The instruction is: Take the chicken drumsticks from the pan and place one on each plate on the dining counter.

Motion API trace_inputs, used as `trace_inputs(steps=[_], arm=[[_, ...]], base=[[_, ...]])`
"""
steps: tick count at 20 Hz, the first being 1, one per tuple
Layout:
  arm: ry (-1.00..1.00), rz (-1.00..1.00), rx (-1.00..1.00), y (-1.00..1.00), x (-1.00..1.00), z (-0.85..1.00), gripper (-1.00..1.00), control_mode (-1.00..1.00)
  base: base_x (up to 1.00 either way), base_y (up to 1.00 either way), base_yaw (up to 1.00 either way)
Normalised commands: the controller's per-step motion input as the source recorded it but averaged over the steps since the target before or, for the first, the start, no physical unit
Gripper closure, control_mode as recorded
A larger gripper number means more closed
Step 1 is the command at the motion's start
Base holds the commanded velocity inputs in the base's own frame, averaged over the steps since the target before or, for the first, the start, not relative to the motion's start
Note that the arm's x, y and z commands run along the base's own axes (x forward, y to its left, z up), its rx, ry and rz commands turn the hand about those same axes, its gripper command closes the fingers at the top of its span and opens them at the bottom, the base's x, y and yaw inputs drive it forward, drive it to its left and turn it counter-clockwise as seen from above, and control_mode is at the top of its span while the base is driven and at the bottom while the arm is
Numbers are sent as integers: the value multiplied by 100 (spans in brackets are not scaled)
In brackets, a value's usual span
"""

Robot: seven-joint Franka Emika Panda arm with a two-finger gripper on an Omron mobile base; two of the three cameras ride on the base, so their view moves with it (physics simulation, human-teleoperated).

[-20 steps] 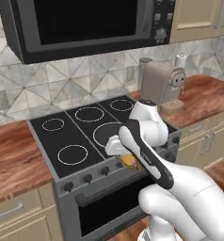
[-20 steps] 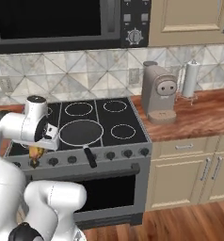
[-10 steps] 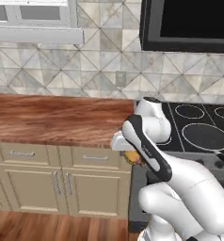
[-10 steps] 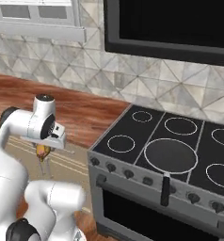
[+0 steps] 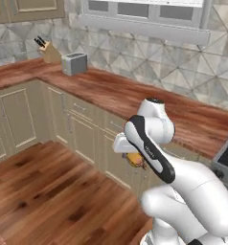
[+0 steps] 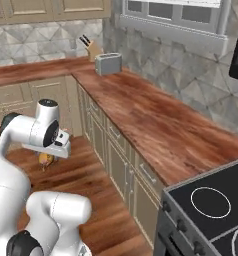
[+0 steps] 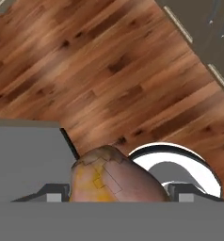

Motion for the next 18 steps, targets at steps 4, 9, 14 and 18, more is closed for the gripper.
trace_inputs(steps=[4, 9, 14, 18], arm=[[0, 0, 0, 0, 0, 0, 100, 100], [0, 0, 0, 0, 0, 0, 100, 100], [0, 0, 0, 0, 0, 0, 100, 100], [0, 0, 0, 0, 0, 0, 100, 100]], base=[[56, 7, 82], [95, 0, 64], [100, 0, 41], [100, 5, 35]])
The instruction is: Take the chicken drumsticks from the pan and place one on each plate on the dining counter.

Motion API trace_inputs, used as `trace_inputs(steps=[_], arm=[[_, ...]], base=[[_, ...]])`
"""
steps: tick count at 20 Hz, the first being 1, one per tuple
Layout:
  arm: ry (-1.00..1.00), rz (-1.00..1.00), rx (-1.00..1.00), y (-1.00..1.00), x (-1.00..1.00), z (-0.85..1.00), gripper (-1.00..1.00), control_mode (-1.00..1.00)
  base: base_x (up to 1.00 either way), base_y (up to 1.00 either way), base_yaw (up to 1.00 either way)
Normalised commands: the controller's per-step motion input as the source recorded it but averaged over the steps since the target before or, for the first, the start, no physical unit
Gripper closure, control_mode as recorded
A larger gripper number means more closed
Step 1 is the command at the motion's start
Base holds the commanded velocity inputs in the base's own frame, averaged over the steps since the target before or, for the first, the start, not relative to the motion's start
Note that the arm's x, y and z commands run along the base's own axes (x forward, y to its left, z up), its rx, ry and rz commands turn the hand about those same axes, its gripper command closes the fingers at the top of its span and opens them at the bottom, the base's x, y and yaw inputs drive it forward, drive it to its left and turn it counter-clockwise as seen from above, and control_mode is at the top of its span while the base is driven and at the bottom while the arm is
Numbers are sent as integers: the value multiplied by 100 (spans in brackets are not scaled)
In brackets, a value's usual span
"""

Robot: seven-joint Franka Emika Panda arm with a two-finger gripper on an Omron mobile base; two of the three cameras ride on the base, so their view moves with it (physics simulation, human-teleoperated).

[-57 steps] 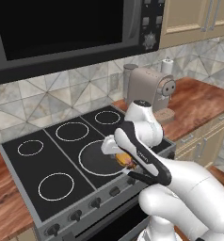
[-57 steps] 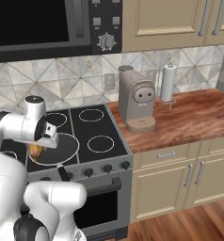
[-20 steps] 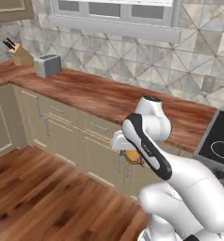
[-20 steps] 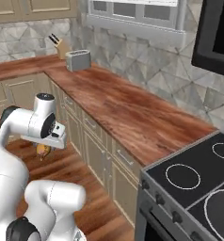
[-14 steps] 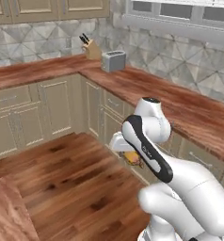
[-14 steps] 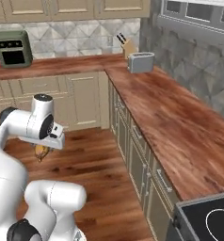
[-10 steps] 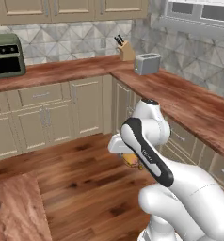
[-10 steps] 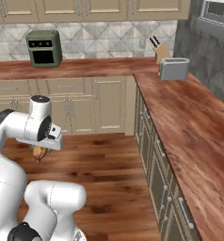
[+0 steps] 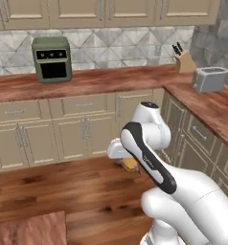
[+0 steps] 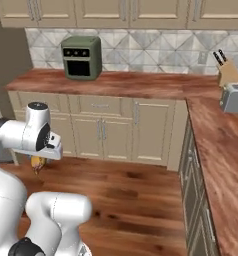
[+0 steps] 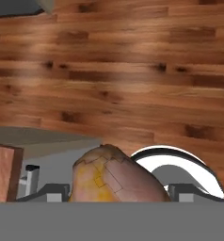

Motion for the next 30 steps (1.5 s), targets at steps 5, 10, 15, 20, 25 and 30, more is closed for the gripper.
trace_inputs(steps=[5, 10, 15, 20, 25, 30], arm=[[0, 0, 0, 0, 0, 0, 100, 100], [0, 0, 0, 0, 0, 0, 100, 100], [0, 0, 0, 0, 0, 0, 100, 100], [0, 0, 0, 0, 0, 0, 100, 100], [0, 0, 0, 0, 0, 0, 100, 100], [0, 0, 0, 0, 0, 0, 100, 100]], base=[[100, 4, 39], [100, 0, 48], [100, 0, 56], [92, 0, 69], [88, 0, 73], [96, 0, 63]])
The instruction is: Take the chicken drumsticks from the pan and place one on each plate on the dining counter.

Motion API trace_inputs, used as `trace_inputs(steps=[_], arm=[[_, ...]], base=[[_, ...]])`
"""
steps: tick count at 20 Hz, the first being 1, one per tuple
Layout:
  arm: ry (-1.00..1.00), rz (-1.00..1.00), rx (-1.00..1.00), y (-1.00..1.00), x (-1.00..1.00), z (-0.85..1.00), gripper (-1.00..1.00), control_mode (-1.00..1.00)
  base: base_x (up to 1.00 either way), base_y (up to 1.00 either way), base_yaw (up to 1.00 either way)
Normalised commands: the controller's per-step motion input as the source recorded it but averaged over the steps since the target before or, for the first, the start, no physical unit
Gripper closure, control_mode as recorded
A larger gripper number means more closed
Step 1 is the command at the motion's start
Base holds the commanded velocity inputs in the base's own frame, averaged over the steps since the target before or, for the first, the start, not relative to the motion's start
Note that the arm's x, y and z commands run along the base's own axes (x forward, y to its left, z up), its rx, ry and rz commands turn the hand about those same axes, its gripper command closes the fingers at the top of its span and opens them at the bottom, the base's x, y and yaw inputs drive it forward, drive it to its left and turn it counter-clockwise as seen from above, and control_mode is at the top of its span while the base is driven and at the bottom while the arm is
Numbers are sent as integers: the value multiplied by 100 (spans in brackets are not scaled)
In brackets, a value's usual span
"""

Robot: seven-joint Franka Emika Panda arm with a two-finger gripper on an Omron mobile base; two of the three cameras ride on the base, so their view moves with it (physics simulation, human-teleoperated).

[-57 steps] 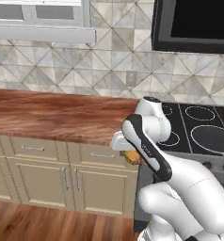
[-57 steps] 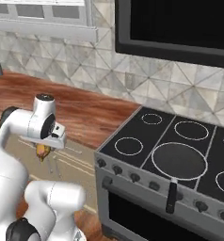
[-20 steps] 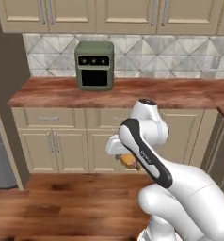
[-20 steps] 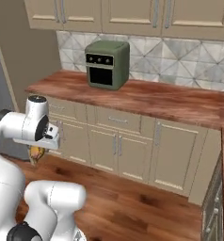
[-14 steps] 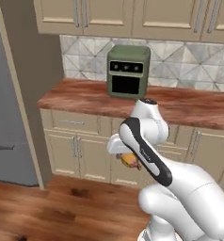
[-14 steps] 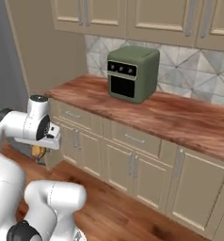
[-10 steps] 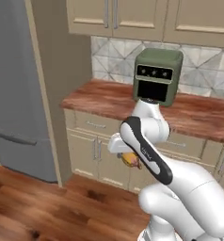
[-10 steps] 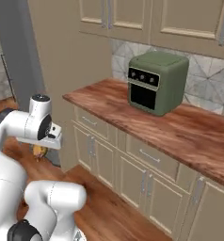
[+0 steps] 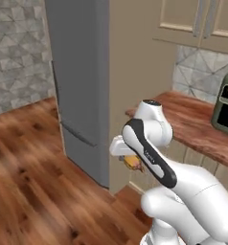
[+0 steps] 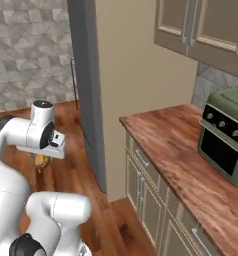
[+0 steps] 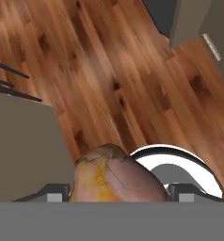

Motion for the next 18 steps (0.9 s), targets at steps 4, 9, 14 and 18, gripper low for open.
trace_inputs(steps=[4, 9, 14, 18], arm=[[0, 0, 0, 0, 0, 0, 100, 100], [0, 0, 0, 0, 0, 0, 100, 100], [0, 0, 0, 0, 0, 0, 100, 100], [0, 0, 0, 0, 0, 0, 100, 100]], base=[[100, 0, 51], [100, 1, 45], [100, 4, 40], [100, 3, 44]])
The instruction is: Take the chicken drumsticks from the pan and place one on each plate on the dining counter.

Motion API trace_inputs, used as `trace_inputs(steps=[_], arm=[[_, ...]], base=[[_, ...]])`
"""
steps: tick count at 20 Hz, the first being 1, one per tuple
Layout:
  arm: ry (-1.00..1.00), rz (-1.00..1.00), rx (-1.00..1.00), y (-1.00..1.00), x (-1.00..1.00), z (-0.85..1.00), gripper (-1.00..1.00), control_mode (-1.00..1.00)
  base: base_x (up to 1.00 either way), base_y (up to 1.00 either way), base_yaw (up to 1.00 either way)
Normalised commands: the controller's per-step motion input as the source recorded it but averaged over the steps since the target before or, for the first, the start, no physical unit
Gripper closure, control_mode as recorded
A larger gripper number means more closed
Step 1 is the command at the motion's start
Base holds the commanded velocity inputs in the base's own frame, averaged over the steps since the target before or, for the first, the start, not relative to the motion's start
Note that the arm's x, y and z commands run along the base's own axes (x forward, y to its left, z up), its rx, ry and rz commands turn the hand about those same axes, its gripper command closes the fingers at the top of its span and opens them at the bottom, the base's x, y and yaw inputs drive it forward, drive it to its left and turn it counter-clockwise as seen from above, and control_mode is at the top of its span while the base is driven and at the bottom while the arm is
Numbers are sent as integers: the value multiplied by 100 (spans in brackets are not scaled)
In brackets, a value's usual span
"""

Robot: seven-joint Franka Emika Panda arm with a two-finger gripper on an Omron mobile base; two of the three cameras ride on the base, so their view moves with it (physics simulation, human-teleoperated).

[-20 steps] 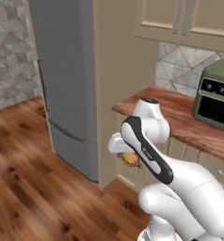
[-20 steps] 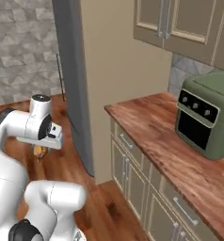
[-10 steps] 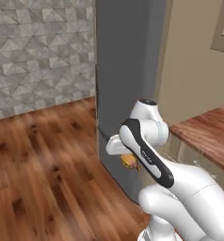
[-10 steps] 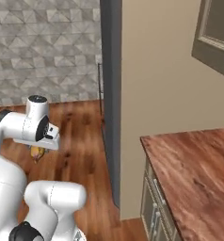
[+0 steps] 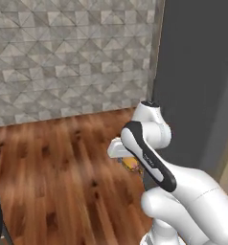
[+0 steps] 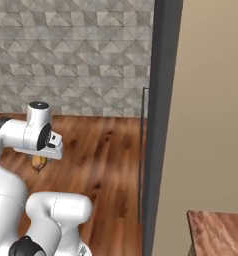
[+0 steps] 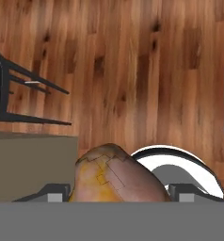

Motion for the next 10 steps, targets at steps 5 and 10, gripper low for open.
trace_inputs(steps=[5, 10], arm=[[0, 0, 0, 0, 0, 0, 100, 100], [0, 0, 0, 0, 0, 0, 100, 100]], base=[[100, 3, 44], [100, 3, 39]])
